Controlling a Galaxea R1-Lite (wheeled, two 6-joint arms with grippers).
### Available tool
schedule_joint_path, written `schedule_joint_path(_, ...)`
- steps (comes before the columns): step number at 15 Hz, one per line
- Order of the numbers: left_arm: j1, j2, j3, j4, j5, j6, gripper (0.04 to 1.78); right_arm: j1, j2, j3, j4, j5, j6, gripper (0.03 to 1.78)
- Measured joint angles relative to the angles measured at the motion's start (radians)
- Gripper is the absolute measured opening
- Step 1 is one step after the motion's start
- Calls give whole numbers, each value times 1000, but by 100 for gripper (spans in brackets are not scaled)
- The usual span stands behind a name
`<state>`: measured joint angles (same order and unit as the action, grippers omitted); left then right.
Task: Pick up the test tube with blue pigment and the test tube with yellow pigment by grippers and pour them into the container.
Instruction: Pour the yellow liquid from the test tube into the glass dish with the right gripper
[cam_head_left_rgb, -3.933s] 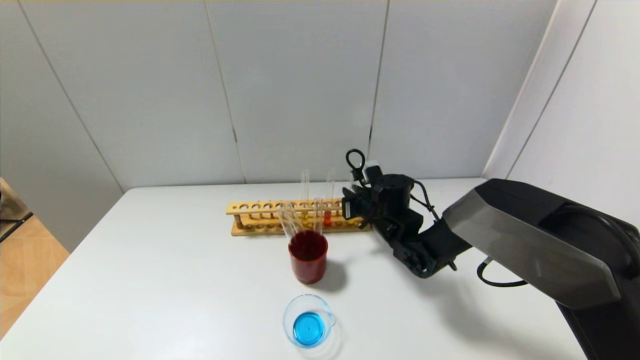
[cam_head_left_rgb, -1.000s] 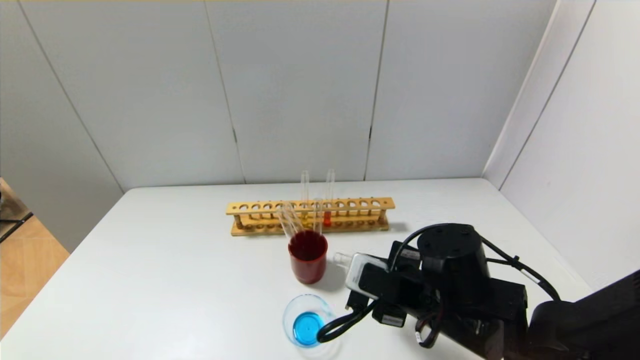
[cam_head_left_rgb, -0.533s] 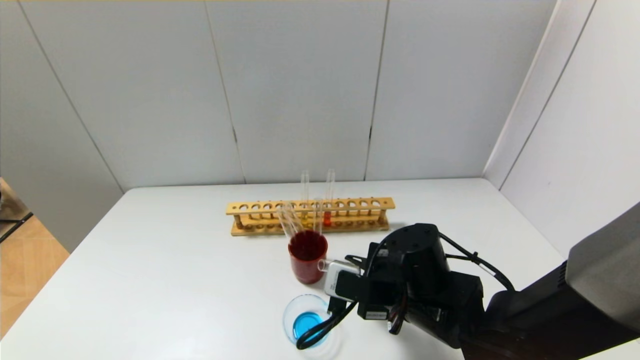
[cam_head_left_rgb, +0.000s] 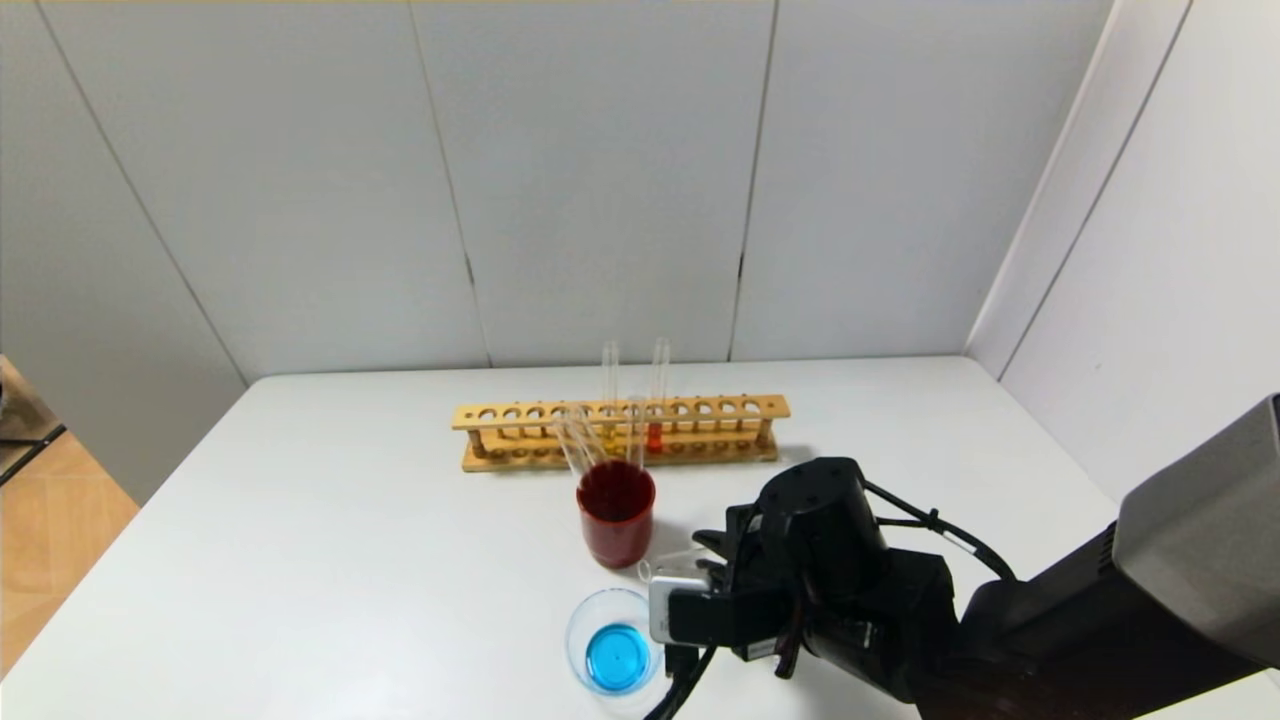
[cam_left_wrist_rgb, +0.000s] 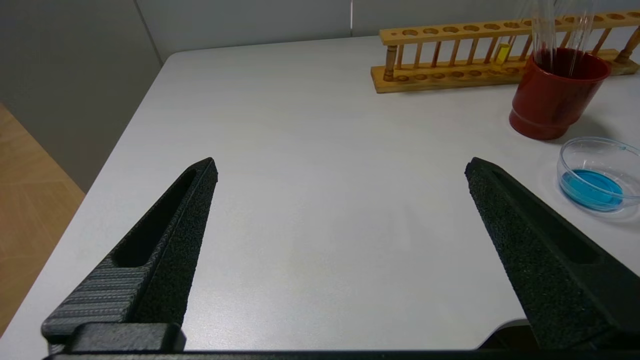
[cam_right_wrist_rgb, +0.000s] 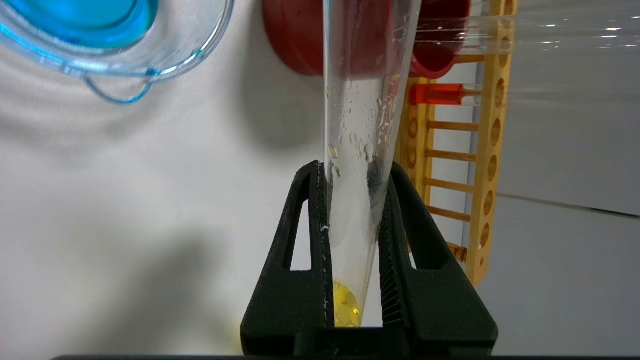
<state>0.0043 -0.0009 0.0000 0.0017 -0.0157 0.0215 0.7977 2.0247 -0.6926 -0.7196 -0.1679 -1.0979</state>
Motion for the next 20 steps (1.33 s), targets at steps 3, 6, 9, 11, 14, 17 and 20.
schedule_joint_path(3, 0, 0, 0, 0, 0, 0, 175, 0, -13, -6, 55, -10, -92, 34)
schedule_joint_path(6, 0, 0, 0, 0, 0, 0, 175, 0, -18, -28, 58, -16, -175, 34)
schedule_joint_path(9, 0, 0, 0, 0, 0, 0, 175, 0, -19, -69, 103, -57, -225, 34)
schedule_joint_path(11, 0, 0, 0, 0, 0, 0, 175, 0, -24, -85, 158, -68, -249, 34)
schedule_joint_path(14, 0, 0, 0, 0, 0, 0, 175, 4, -29, -94, 174, -94, -287, 34)
schedule_joint_path(17, 0, 0, 0, 0, 0, 0, 175, 17, -28, -113, 177, -120, -328, 34)
schedule_joint_path(20, 0, 0, 0, 0, 0, 0, 175, 41, -21, -124, 177, -142, -357, 34)
